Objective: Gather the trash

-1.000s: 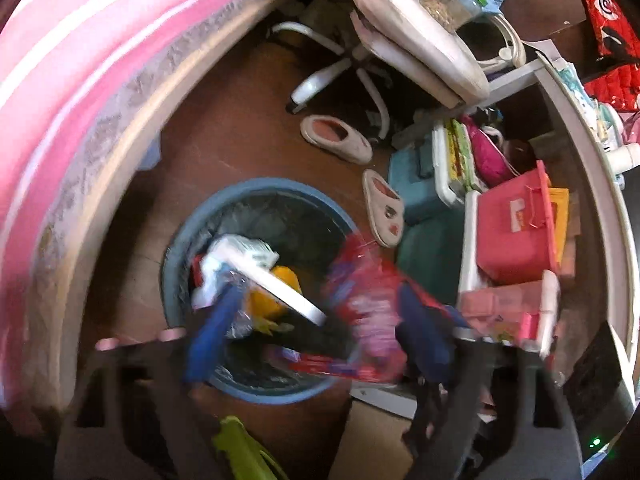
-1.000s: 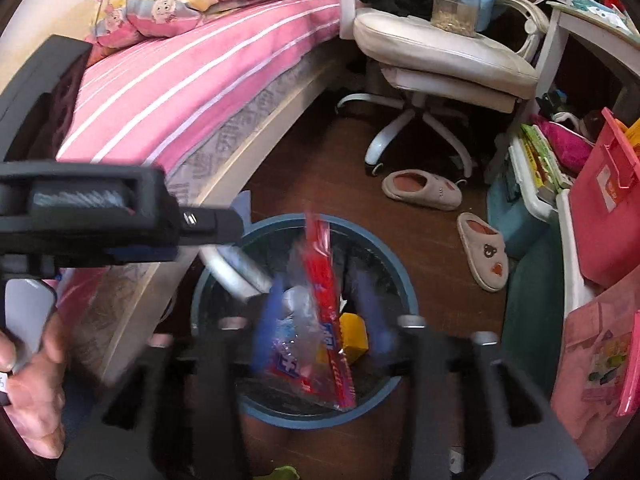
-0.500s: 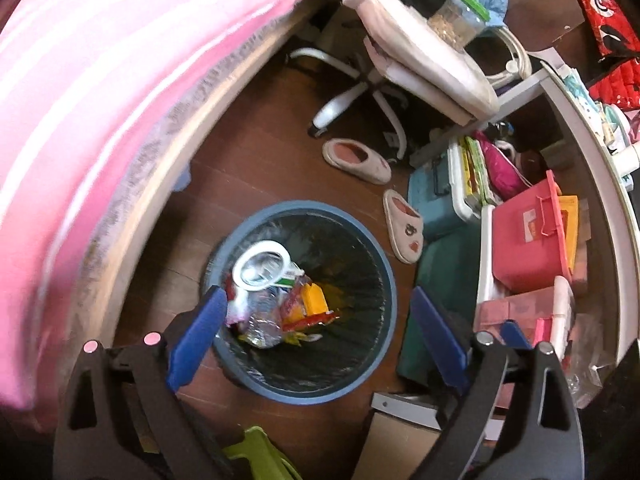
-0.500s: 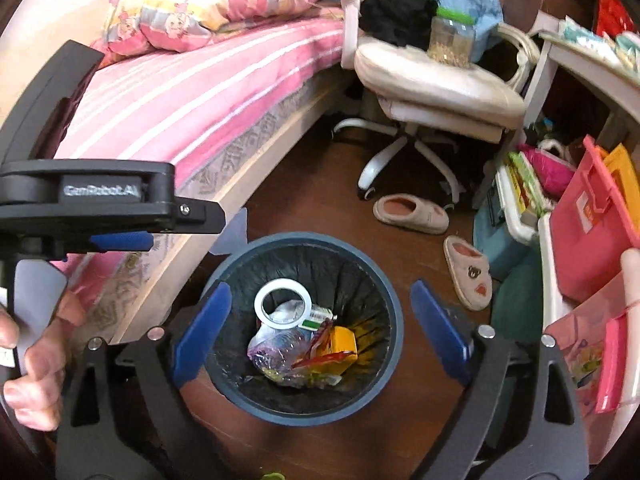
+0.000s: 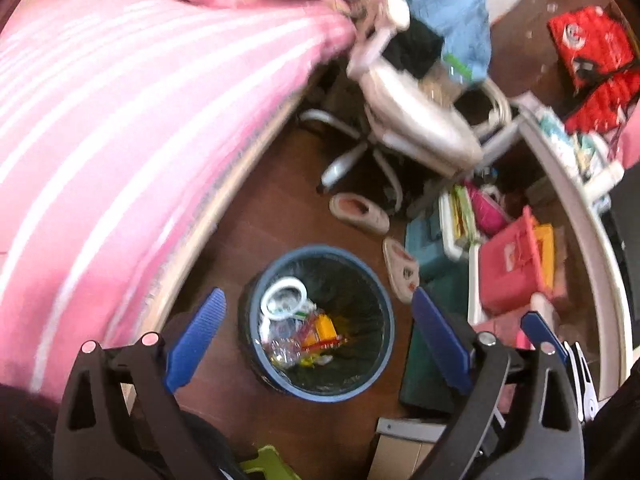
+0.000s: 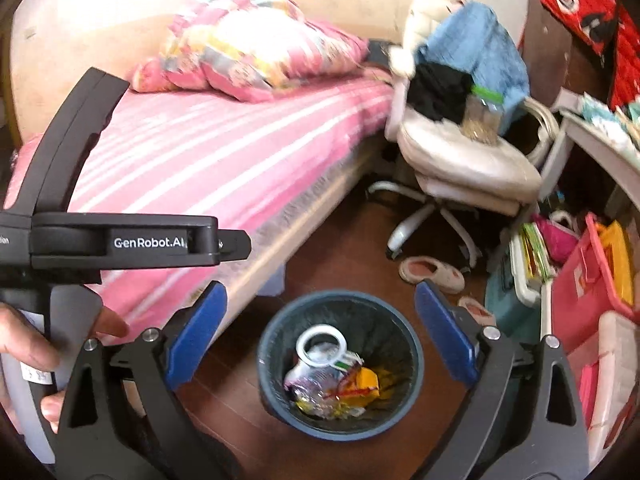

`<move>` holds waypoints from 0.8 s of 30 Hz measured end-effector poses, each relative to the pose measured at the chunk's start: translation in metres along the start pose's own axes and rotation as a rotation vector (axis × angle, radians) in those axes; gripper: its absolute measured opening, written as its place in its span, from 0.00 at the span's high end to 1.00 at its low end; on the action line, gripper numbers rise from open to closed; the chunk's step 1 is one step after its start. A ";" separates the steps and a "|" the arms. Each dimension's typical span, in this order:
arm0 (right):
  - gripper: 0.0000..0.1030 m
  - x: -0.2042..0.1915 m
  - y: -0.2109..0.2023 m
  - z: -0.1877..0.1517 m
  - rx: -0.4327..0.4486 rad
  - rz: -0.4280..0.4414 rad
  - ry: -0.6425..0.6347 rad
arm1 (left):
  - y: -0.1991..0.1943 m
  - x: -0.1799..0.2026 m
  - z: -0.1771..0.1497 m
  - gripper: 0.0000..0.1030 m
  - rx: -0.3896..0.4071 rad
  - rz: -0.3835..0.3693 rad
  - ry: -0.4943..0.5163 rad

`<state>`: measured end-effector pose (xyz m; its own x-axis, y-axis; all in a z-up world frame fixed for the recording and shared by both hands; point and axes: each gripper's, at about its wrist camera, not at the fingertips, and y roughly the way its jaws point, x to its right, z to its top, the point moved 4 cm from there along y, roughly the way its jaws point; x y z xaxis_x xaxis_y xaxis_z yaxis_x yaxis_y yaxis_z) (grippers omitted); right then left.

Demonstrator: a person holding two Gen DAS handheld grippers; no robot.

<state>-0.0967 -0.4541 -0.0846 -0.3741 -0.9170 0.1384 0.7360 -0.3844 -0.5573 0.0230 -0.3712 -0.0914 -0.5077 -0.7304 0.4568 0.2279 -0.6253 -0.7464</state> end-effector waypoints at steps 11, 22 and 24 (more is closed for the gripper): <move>0.07 -0.084 -0.065 0.044 0.165 0.114 -0.101 | -0.113 -0.058 0.003 0.11 0.248 -0.026 -0.193; 0.06 -0.190 -0.113 0.075 0.271 0.280 -0.183 | -0.232 -0.127 -0.012 0.06 0.461 0.138 -0.249; 0.06 -0.217 -0.119 0.078 0.285 0.323 -0.198 | -0.258 -0.144 -0.018 0.06 0.504 0.202 -0.264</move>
<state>-0.0588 -0.2181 0.0155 -0.0063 -0.9864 0.1644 0.9326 -0.0651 -0.3550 0.0222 -0.0993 0.0262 -0.2046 -0.8515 0.4827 0.6966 -0.4732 -0.5394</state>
